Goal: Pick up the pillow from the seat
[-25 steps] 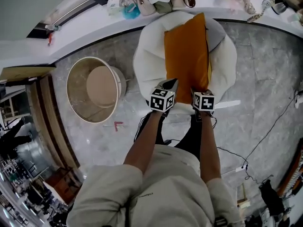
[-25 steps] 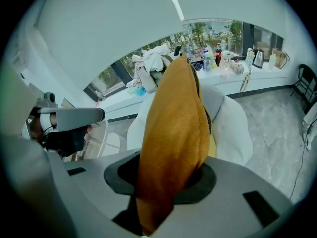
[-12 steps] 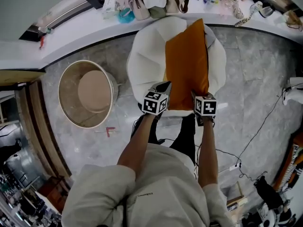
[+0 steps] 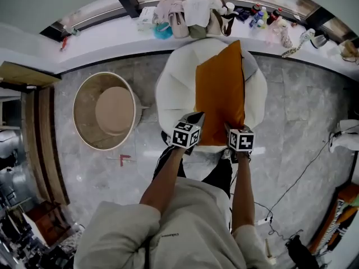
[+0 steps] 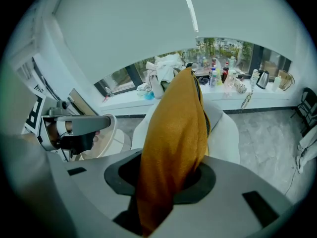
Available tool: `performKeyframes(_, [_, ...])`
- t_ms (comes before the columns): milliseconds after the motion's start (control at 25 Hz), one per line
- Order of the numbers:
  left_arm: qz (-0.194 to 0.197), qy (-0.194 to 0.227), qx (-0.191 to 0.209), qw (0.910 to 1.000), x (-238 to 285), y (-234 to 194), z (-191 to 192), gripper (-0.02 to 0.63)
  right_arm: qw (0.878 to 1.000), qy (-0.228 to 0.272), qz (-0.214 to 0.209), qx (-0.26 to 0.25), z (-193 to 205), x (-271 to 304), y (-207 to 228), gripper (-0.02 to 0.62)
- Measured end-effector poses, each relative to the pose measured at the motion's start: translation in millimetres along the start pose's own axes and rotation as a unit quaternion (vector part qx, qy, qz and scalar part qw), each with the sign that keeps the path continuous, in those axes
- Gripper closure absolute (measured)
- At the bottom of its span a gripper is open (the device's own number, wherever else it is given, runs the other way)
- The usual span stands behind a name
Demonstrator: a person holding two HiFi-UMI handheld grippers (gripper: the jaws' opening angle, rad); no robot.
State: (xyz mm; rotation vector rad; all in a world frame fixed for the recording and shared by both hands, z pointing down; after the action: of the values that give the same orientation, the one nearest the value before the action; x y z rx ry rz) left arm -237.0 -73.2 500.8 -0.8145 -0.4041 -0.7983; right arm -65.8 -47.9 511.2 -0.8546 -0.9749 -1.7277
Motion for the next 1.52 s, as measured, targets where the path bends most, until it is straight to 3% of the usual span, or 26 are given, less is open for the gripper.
performKeyframes(320, [-0.072,0.057,-0.034,0.9952,-1.2,61.1,12.1,0.597,0.994,0.001,-0.064,-0.088,-13.2,-37.4,28.7,0.448])
performKeyframes(720, [-0.148,0.148,-0.096,0.9732,9.0,156.2,21.7,0.598,0.975,0.011,-0.12,-0.185,-8.0,-78.2,58.2,0.448])
performKeyframes(1040, [-0.166,0.162,-0.112,0.9661,-16.5,204.0,29.5,0.597,0.974,0.018,-0.145,-0.171,13.3,-122.2,57.3,0.448])
performKeyframes(1520, [-0.165,0.179,-0.083,0.9663,-54.8,259.9,74.3,0.597,0.976,0.055,-0.142,-0.157,62.6,-172.4,50.8,0.449])
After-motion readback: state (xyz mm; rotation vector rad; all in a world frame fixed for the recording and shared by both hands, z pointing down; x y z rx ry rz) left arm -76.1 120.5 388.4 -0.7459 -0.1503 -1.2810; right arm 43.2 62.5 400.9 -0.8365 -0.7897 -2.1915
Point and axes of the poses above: the fingertips, and each gripper's own axes: x forward along the fingers, y to its right, z out of its underside, the point moved 5 cm from there along -x, backward along the fingers, and after that the axes turned 2 degrees about -y, right-handed, at the moved point
